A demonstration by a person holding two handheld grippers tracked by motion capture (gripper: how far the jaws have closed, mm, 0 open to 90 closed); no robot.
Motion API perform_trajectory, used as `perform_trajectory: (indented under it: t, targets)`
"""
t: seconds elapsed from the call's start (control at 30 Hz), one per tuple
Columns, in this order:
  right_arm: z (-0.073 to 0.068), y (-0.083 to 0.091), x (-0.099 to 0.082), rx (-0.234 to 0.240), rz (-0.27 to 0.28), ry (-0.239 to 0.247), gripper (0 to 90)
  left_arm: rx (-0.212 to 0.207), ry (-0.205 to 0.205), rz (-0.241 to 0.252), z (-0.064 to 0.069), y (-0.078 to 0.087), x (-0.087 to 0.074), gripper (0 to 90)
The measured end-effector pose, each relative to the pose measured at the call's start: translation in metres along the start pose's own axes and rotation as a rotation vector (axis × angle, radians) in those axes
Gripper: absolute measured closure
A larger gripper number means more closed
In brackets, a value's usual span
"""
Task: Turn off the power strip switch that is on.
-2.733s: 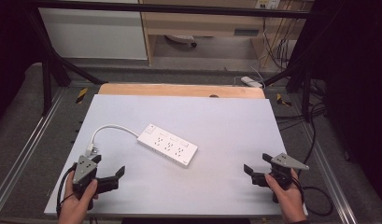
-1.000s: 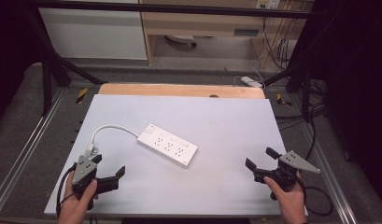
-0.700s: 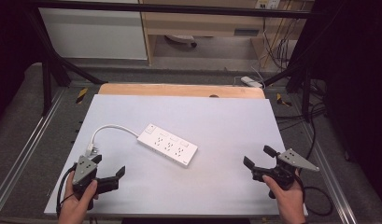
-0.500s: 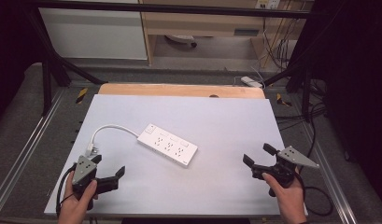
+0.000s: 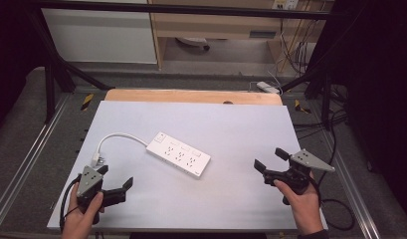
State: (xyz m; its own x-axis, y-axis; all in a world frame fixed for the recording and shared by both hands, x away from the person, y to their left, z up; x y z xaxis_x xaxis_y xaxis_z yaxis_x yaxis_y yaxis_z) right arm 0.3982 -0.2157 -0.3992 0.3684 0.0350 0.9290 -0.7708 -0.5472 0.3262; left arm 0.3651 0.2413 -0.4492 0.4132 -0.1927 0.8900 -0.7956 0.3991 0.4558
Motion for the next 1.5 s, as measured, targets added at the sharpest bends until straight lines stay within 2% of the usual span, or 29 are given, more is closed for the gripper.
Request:
perform_trajectory:
  t: [0.23,0.73,1.07,1.23,1.27,1.3,1.5]
  targets:
    - [-0.003,-0.007,0.004,0.004,-0.024,0.020,6.4,-0.001,0.000,0.005,0.001,0.000,0.001,4.7]
    - [-0.010,-0.016,0.019,0.033,-0.035,0.039,11.2,-0.004,-0.003,0.005,0.001,0.000,0.001,4.7]
    - [-0.018,-0.021,0.035,0.036,0.007,0.078,33.5,-0.003,-0.001,0.004,0.000,0.000,0.001,4.7]
    - [-0.025,-0.025,0.043,0.064,0.015,0.105,47.7,-0.002,-0.002,0.001,0.000,0.000,0.000,4.7]
    - [-0.025,-0.025,0.043,0.064,0.015,0.105,47.7,-0.002,-0.002,0.001,0.000,0.000,0.000,4.7]
    - [-0.028,-0.028,0.046,0.072,0.018,0.117,53.8,-0.001,0.001,0.003,-0.001,0.000,0.000,4.7]
    - [-0.036,-0.036,0.050,0.092,0.029,0.142,69.4,-0.003,-0.002,0.000,0.000,0.000,0.000,4.7]
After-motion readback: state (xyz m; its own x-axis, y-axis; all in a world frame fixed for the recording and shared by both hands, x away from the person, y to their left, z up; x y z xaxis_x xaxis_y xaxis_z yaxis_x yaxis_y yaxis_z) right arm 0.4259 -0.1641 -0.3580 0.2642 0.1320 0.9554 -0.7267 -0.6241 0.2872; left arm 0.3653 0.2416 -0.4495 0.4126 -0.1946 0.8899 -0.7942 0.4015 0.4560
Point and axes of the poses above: each handheld gripper's, and its own axes: y roughly backward along the jaws, x roughly out of its top, z roughly to its right, the point moved 8 cm from there along -y, roughly forward along the jaws, and after that the axes turned 3 degrees about -z, right-handed, at the moved point
